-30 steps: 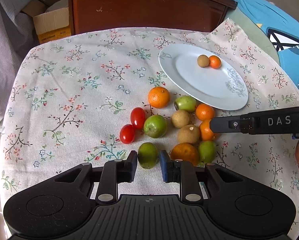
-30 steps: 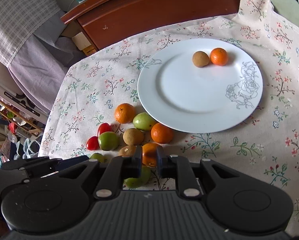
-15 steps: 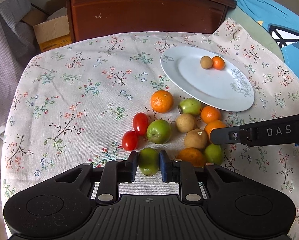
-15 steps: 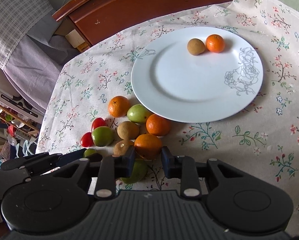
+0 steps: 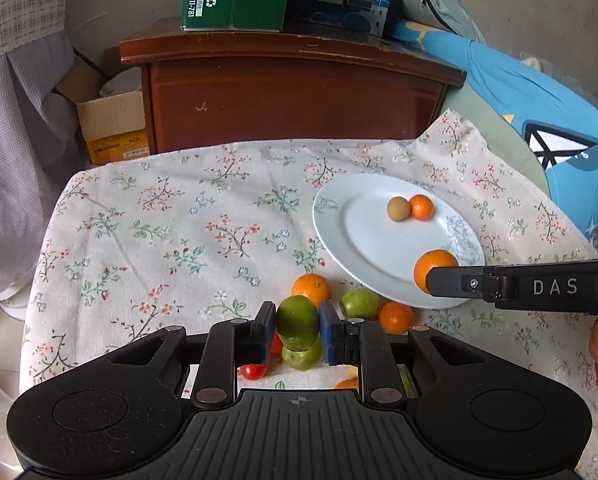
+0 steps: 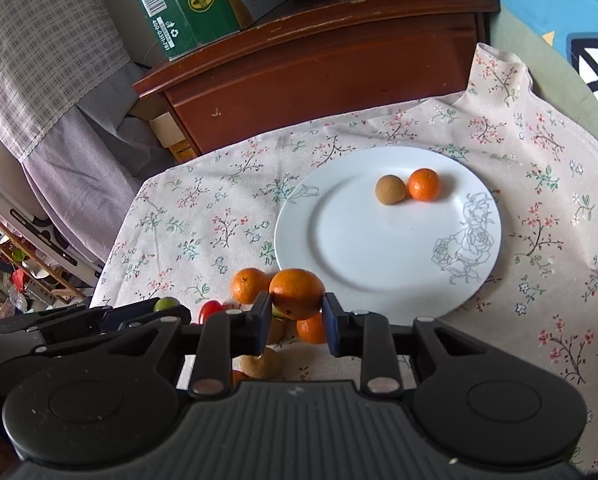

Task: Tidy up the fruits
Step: 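Place the orange on the plate with the right gripper while the left gripper carries the green fruit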

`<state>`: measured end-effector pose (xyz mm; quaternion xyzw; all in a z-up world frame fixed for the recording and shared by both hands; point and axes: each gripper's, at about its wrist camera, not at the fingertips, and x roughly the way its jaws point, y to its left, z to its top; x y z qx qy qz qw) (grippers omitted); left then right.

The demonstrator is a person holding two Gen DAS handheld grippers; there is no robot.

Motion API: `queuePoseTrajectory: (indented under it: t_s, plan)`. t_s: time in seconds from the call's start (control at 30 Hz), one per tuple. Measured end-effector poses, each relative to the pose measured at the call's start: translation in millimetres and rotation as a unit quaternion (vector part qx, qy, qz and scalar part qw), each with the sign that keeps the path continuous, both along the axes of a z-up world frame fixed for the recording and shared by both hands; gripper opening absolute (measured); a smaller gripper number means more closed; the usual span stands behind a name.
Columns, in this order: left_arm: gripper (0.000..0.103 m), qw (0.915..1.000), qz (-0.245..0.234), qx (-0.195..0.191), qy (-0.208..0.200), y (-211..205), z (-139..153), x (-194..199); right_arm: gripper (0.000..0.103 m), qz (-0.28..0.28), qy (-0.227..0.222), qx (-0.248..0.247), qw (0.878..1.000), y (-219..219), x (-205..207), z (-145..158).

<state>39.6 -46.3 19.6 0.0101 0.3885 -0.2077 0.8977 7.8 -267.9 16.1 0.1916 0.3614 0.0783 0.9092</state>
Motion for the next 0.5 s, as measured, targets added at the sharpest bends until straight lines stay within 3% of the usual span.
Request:
queuePoseTrajectory:
  t_s: [0.23,0.5]
  plan:
    - [0.021,0.9989,-0.023,-0.030,-0.026,-14.2,18.4,12.3,0.027,-0.031,-0.047,-0.010,0.998,-21.4,-4.6,22.4]
    - [0.021,0.9983,-0.035,-0.038,-0.026,-36.0,17.1,29.9,0.027,-0.075,-0.015,-0.003,0.997,-40.8,0.7,14.2]
